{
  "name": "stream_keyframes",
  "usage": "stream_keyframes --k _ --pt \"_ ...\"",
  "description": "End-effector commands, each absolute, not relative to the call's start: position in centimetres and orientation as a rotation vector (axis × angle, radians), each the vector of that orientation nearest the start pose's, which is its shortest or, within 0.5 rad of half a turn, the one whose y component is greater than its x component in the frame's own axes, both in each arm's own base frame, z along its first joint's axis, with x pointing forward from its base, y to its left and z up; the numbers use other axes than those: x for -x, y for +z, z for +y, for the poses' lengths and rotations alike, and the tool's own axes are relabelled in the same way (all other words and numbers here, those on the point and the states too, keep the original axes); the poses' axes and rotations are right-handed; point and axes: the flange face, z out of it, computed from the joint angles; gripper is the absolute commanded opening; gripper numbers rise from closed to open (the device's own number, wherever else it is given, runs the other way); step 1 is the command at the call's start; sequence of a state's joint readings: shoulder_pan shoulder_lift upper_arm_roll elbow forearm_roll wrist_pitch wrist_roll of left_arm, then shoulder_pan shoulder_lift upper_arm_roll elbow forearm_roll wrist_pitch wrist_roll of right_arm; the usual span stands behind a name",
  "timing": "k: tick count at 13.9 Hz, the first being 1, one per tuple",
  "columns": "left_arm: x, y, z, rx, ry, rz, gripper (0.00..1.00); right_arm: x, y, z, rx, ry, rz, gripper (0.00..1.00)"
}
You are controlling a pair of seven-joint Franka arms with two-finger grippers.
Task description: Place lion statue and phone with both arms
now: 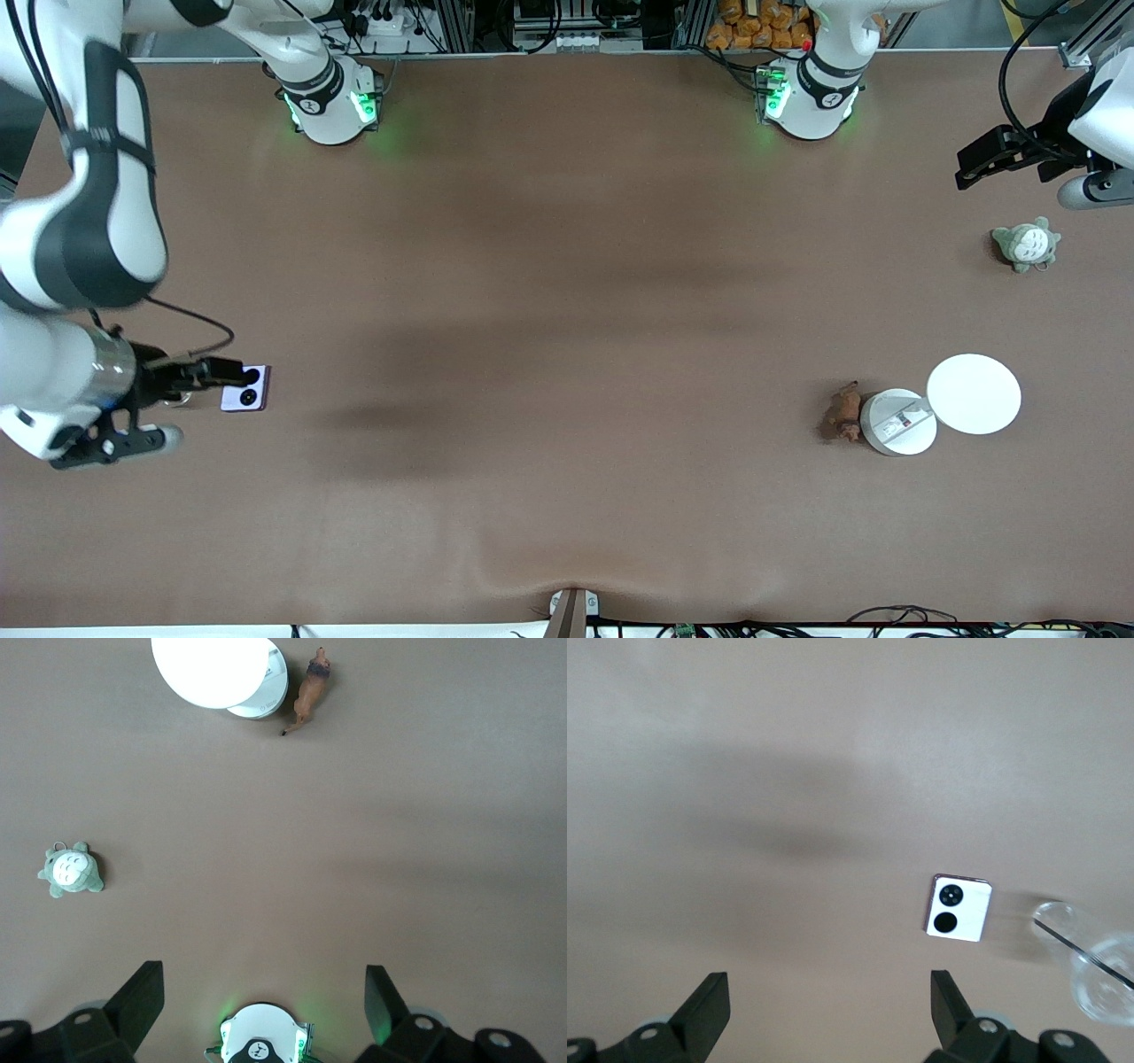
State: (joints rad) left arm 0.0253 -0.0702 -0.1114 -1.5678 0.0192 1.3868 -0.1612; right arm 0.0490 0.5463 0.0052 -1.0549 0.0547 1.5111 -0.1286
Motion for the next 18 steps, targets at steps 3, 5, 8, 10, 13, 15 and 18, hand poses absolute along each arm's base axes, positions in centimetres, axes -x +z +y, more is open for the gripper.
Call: stream_keyframes --k 3,5,8,10,13,15,18 --pt "-51.0 65.4 -4.8 3.098 0.144 -0.128 1.0 -63.7 60.6 0.9 3.088 0.117 0.011 1.0" --pt "-51.0 65.4 -4.9 3.096 0.144 -0.126 1.0 -60.7 62.8 1.3 3.086 0.113 0.211 1.0" --pt "-51.0 65.6 -4.8 3.098 0.137 -0.114 1.0 -56.7 64.0 -1.0 3.092 0.054 0.275 1.0" --pt "-51.0 65.5 -5.0 3.097 0.142 -0.11 1.0 -54.9 64.3 -1.9 3.095 0.055 0.296 1.0" --pt "-51.1 65.4 -5.0 3.095 0.141 -0.108 1.0 -53.2 63.8 -2.2 3.11 0.085 0.302 1.0" --pt "-51.0 65.5 -5.2 3.095 0.138 -0.103 1.0 -52.9 64.1 -1.7 3.124 0.068 0.285 1.0" --pt "-50.9 65.4 -6.2 3.093 0.14 -0.075 1.0 -52.7 64.4 -1.0 3.13 0.063 0.233 1.0"
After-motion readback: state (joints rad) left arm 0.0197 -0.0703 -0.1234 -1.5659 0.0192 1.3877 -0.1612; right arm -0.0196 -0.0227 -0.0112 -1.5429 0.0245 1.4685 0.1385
